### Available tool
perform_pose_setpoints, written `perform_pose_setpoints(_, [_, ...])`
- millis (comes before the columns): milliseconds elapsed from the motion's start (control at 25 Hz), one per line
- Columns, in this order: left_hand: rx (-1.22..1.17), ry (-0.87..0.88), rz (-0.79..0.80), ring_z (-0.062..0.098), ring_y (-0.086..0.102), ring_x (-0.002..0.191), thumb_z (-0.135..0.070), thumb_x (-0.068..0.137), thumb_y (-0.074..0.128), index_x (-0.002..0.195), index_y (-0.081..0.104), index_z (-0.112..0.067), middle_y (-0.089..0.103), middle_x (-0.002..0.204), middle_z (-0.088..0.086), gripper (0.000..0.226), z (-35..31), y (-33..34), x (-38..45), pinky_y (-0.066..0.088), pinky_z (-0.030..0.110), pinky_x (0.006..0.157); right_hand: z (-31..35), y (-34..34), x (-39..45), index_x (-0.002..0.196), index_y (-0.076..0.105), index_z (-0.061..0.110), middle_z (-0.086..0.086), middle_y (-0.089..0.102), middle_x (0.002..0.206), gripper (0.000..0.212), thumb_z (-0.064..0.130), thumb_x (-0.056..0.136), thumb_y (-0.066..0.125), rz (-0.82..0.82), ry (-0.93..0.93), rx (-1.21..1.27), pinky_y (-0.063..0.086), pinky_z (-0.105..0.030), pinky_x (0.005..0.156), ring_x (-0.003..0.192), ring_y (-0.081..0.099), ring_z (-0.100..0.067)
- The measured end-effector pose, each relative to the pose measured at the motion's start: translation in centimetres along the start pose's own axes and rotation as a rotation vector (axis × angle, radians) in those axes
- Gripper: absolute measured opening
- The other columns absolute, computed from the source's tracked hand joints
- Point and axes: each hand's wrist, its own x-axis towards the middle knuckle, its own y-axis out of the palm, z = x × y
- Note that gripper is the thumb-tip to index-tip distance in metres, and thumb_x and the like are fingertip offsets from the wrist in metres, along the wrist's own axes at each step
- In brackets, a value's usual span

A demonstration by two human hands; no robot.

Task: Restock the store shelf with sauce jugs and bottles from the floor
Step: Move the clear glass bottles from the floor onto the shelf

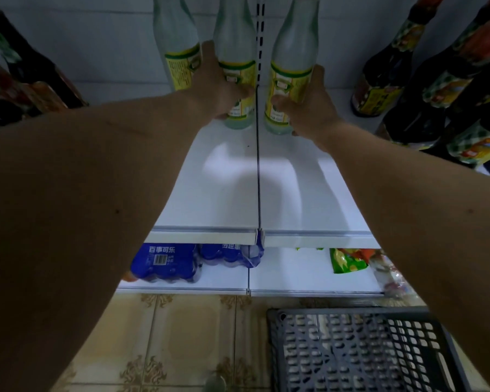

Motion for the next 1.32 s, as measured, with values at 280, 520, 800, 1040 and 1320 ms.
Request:
perform_pose_setpoints(280, [0.02, -0.04, -0.166, 0.024, 0.04, 0.14, -0.03, 0.088, 0.07, 0.154, 0.023, -0.01, 0.039, 0.155, 0.007, 0.083, 3.8, 0.7, -3.6, 0.035, 0.035, 0.115, -0.8, 2.3, -1.5, 0.155, 0.003, 0.014, -0.007, 0.03, 0.155, 0.089, 0.017, 0.091, 0.065, -0.115, 0.28, 0.017, 0.041, -0.041, 0.11, 0.136, 0.041, -0.026])
perform_pose_setpoints(520, [-0.091, 0.305, -0.424, 0.014, 0.058, 0.108, -0.005, 0.091, 0.046, 0.12, 0.055, -0.01, 0.061, 0.12, 0.002, 0.031, 8.3, 1.3, -18.2, 0.051, 0.031, 0.088, 0.5, 6.1, -14.0, 0.109, 0.053, 0.018, 0.0, 0.06, 0.092, 0.021, 0.007, 0.094, 0.043, -0.355, 0.003, 0.182, 0.052, -0.039, 0.07, 0.077, 0.059, -0.022])
perform_pose_setpoints(800, [0.026, 0.096, -0.227, 0.022, 0.057, 0.088, -0.007, 0.094, 0.05, 0.106, 0.058, -0.006, 0.06, 0.097, 0.005, 0.014, 18.7, 1.4, -33.1, 0.046, 0.03, 0.075, -3.1, 12.9, -29.5, 0.093, 0.062, 0.006, 0.006, 0.062, 0.084, 0.014, -0.001, 0.09, 0.05, 0.106, -0.039, 0.126, 0.048, -0.022, 0.068, 0.073, 0.058, -0.007])
perform_pose_setpoints(1040, [0.273, -0.41, -0.011, 0.021, 0.061, 0.082, -0.011, 0.092, 0.055, 0.11, 0.059, -0.018, 0.061, 0.09, -0.001, 0.02, 29.2, 1.3, -43.9, 0.044, 0.028, 0.069, -12.9, 17.0, -41.2, 0.104, 0.057, 0.008, -0.002, 0.058, 0.085, 0.009, 0.012, 0.096, 0.053, 0.403, 0.375, -0.115, 0.044, -0.033, 0.066, 0.075, 0.056, -0.02])
perform_pose_setpoints(1320, [0.734, -1.02, 0.422, 0.049, 0.055, 0.113, -0.042, 0.087, 0.065, 0.149, 0.021, -0.029, 0.043, 0.135, 0.021, 0.078, 40.9, 1.4, -53.0, 0.05, 0.054, 0.092, -22.9, 19.8, -47.9, 0.155, 0.015, 0.014, -0.015, 0.058, 0.132, 0.077, 0.04, 0.096, 0.057, 0.863, 0.619, -0.798, 0.048, -0.039, 0.077, 0.112, 0.061, -0.035])
